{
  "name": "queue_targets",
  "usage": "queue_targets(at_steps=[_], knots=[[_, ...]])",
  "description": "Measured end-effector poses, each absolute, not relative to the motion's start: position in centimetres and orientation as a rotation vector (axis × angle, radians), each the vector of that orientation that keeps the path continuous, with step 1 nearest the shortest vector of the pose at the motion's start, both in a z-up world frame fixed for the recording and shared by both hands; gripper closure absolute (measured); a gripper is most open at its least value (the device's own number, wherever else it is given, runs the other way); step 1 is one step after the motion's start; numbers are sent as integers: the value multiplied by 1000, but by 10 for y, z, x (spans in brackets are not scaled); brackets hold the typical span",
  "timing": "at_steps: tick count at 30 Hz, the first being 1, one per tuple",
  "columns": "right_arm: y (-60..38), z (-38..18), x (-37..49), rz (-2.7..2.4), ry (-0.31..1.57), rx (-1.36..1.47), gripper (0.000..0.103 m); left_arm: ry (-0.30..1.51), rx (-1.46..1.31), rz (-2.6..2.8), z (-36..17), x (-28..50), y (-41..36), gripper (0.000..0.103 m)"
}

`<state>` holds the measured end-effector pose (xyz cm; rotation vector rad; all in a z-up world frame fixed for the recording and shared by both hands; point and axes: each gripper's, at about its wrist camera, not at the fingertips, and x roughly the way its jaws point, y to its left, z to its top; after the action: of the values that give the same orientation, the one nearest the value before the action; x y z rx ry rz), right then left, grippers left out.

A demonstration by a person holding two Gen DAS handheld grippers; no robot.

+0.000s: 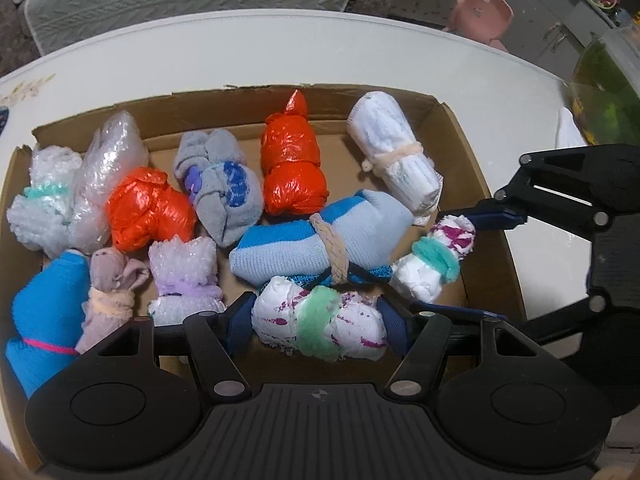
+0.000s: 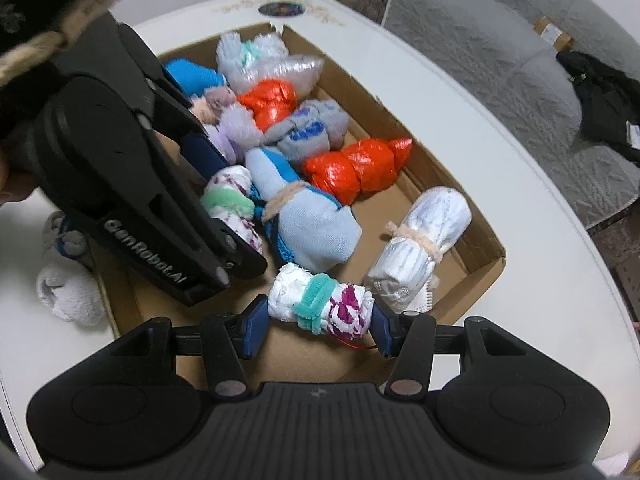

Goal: Organize objects
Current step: 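Carry both bundles into the tray's open space and open both grippers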

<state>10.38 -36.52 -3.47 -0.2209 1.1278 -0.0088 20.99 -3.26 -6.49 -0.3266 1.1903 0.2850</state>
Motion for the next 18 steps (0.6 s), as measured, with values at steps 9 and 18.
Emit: queue_targets(at_steps=[9,18], knots=[[-370,-45,106,-9,1185,-220,50,1202,-313,291,-69,214,-41,22],[-362,-40,106,-12,1204,-251,31,1222,-285,306,-58,211,-40,17]])
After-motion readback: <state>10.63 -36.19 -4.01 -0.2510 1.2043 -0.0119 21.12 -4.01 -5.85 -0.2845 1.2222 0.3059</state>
